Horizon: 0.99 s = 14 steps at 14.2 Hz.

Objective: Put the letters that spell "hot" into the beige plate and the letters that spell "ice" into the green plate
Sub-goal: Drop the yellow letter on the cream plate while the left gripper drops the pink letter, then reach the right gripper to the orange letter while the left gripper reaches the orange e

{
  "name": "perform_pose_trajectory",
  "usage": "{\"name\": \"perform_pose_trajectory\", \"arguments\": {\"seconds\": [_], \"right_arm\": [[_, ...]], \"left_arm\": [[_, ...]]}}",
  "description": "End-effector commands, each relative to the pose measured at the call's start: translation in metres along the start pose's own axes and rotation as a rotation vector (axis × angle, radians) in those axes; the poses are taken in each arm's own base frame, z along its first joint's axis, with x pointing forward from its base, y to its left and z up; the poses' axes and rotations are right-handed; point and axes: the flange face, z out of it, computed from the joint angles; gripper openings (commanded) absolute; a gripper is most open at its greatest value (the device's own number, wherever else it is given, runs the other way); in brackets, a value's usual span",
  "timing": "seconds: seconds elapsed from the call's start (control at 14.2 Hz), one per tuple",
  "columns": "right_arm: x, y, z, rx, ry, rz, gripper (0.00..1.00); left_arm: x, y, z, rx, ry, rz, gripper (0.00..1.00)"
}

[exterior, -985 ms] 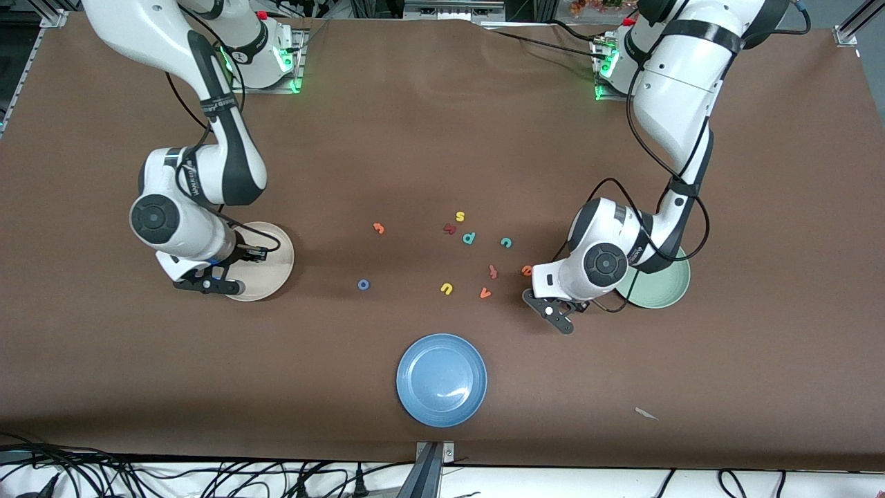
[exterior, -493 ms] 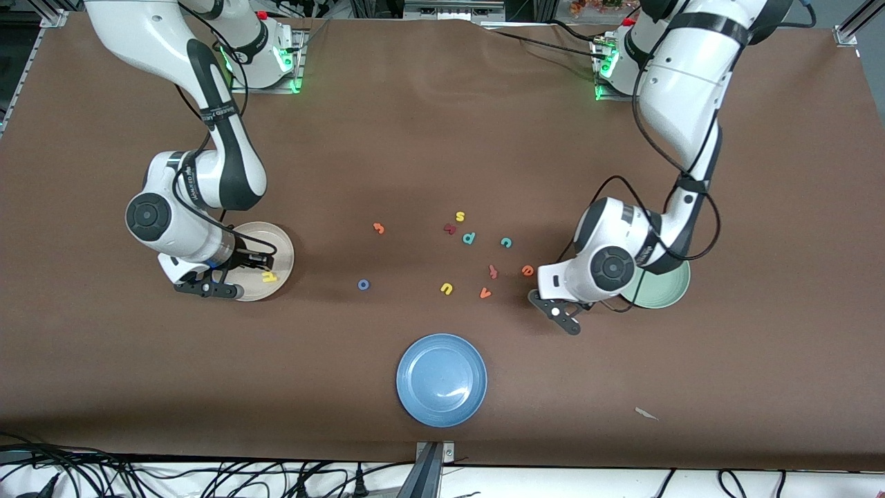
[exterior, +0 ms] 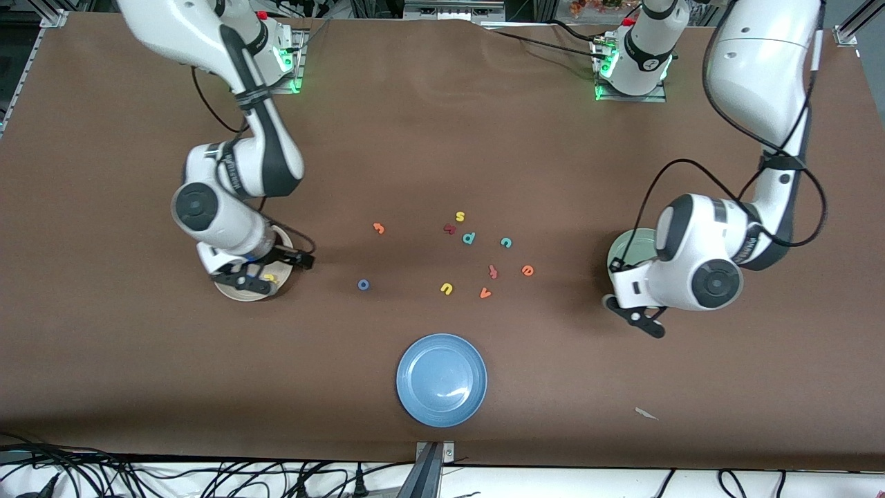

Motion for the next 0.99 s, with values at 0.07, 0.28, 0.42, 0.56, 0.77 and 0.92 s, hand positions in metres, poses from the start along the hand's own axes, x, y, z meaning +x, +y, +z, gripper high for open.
{"name": "perform_pose_trajectory", "arguments": {"seconds": [0.07,0.28,0.42,0.56,0.77,0.92], "right_arm": [[-0.042,-0.051,0.011,-0.006,-0.01,-0.018,1.0],[-0.077,-0.085,0.027,-0.025,-0.015,-0.119,1.0],[-0.104,-0.1,0.043,-0.006,-0.008,-0.229,1.0],[-0.125,-0.105,0.061,0.01,0.01,-0.361,1.0],[-0.137,-0.105,0.073,0.008,0.01,-0.518,1.0],[-0.141,-0.104,0.082,-0.003,0.0,-0.573,1.0]], "left_arm": [[-0.019,-0.025,0.032,-0.048,-0.046,-0.023,0.28],[-0.021,-0.028,0.03,-0.051,-0.038,-0.031,1.0],[-0.017,-0.018,0.025,-0.047,-0.032,-0.027,1.0],[-0.007,0.004,0.016,-0.049,-0.015,0.002,1.0],[0.02,0.066,0.019,-0.03,0.023,0.028,1.0],[0.033,0.105,0.022,-0.013,0.03,-0.059,1.0]]}}
